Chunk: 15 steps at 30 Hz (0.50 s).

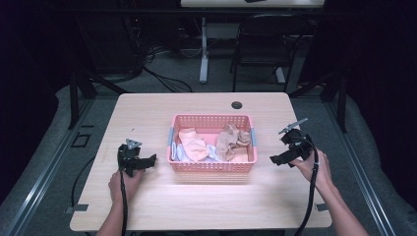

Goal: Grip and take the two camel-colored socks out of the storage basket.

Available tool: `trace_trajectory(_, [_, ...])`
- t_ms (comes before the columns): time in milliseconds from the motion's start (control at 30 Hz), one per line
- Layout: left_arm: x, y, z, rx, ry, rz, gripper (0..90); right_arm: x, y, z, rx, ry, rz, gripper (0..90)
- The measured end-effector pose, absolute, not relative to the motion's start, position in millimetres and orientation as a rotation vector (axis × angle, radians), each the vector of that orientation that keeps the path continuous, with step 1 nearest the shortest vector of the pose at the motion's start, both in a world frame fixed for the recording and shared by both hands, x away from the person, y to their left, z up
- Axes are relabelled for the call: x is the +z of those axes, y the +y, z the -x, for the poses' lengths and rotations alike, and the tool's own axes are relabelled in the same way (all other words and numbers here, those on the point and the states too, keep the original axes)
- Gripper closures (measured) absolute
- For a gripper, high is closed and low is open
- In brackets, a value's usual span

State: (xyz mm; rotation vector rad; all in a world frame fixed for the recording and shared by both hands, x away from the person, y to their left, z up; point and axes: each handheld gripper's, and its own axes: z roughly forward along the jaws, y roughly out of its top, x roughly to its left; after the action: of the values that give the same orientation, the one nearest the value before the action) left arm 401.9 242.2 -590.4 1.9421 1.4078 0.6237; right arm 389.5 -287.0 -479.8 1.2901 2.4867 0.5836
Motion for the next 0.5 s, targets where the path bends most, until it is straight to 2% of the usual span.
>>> trace_trajectory(500, [-590.3, 242.3, -401.8, 0.624, 1.407, -1.945, 15.6, -440.6, -269.7, -393.0, 0.706, 2.427, -1.206, 0.0])
